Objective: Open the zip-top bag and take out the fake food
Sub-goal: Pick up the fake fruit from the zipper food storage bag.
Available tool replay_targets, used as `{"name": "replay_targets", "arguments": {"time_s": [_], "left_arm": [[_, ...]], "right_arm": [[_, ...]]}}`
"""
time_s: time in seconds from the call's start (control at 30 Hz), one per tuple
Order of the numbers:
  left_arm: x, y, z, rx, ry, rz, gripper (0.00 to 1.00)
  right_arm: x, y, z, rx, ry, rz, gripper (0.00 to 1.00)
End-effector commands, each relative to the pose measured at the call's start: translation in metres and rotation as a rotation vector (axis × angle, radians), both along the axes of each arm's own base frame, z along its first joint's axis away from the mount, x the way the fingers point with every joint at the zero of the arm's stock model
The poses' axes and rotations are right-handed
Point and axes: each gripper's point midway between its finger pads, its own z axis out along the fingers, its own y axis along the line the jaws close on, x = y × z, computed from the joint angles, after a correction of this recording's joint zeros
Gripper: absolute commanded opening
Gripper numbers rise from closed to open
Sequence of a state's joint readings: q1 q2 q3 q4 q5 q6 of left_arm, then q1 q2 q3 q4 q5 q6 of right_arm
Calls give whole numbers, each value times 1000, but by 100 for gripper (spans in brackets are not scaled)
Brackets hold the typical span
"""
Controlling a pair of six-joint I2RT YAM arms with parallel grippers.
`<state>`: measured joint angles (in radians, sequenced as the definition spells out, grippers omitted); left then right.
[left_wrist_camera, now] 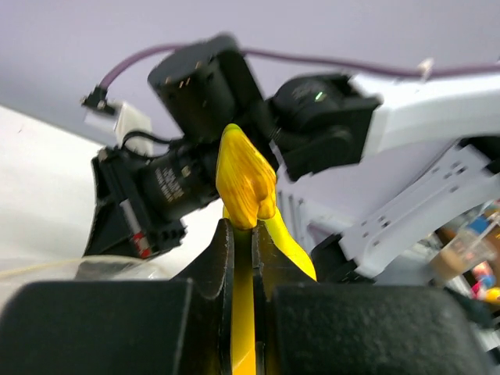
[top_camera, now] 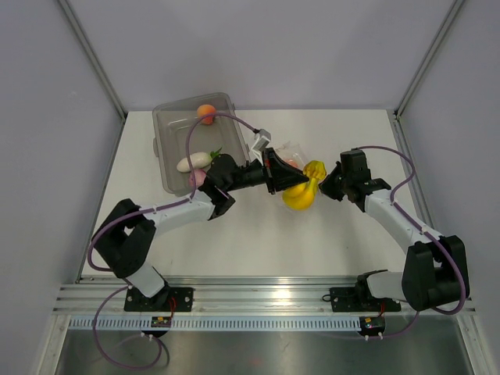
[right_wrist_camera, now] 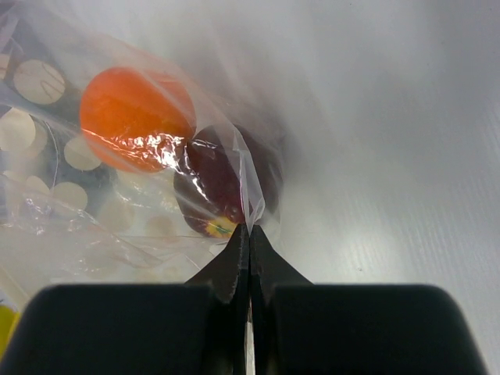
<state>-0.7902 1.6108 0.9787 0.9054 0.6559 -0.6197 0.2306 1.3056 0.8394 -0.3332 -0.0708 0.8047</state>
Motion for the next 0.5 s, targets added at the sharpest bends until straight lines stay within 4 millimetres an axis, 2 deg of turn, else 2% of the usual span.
{"name": "replay_targets", "arguments": {"time_s": [0.0,0.03,0.23,0.37,0.43,0.47], "left_arm": [[-17,26,72,-200,-36,-36,0],[-20,32,83,-228,-19,-45,0],[-14,63,105,-336,88,-67,0],[1,88,109,-384,95,-14,0],[9,98,100,-381,87,46,0],[13,110,105,-398,64,92,0]], "right_arm": [[12,0,18,2,-65,1,0],[12,-1,18,0,-63,0,0],[12,-1,17,-4,-60,-4,0],[11,-4,19,-10,-68,-11,0],[11,-4,21,-11,-74,-13,0],[11,-5,22,-11,-75,-14,0]]}}
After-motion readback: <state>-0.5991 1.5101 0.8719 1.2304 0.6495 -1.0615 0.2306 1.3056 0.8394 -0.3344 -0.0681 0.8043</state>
